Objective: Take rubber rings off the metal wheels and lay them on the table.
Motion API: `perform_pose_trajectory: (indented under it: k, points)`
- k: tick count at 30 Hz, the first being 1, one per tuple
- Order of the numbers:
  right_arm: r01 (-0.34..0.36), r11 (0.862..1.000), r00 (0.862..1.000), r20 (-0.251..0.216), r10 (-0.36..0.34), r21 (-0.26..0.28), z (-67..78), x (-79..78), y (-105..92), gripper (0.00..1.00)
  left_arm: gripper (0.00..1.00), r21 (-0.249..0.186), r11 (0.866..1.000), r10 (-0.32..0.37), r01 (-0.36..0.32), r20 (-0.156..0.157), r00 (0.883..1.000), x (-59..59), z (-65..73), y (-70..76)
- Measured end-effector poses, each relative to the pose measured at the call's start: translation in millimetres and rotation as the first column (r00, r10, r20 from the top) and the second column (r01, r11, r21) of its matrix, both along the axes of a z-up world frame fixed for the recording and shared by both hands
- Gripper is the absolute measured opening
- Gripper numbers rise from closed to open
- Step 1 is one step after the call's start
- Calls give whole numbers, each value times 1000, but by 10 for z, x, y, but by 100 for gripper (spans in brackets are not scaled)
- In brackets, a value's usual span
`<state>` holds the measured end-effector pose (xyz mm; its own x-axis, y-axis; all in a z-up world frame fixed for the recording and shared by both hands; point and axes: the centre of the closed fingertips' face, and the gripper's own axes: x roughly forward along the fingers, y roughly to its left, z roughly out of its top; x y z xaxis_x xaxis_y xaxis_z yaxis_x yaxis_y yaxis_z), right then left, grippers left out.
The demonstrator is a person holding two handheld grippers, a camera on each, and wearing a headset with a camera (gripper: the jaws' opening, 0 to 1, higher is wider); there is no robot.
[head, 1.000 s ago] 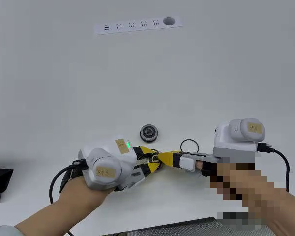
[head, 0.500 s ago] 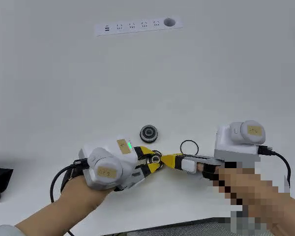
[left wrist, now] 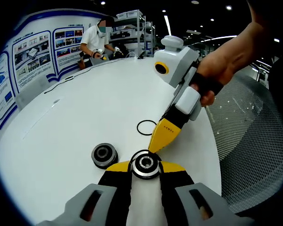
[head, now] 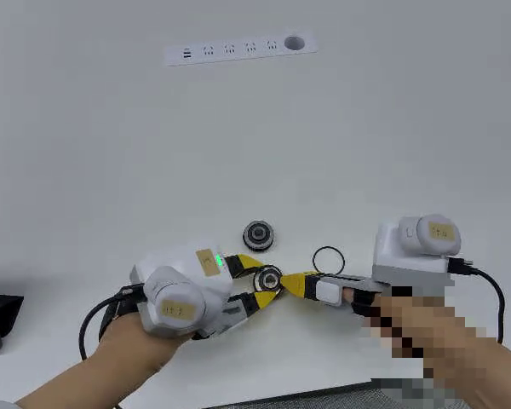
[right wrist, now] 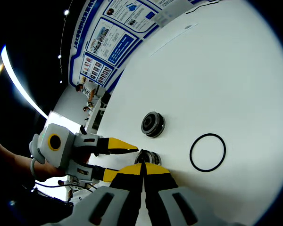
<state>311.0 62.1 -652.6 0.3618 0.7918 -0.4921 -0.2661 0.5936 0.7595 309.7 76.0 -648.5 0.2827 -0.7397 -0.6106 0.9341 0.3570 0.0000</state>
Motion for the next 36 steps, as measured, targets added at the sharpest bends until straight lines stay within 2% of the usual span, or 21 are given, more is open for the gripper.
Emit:
perform_pose_trajectory:
  k: [9, 25, 36]
  points:
    - [-3, 1000, 1000, 5, 3, 11, 40, -22, 18, 2, 33, 13, 1000, 18, -18, -4, 1000, -10, -48, 84]
    - [-9, 999, 1000, 16, 8, 50, 172, -80, 92, 2, 38, 18, 998, 52, -52, -17, 999, -33, -76, 217]
    - [54, 997, 998, 29, -56, 61, 242, 2, -104, 2, 38, 18, 998, 64, -63, -23, 998, -43, -88, 264]
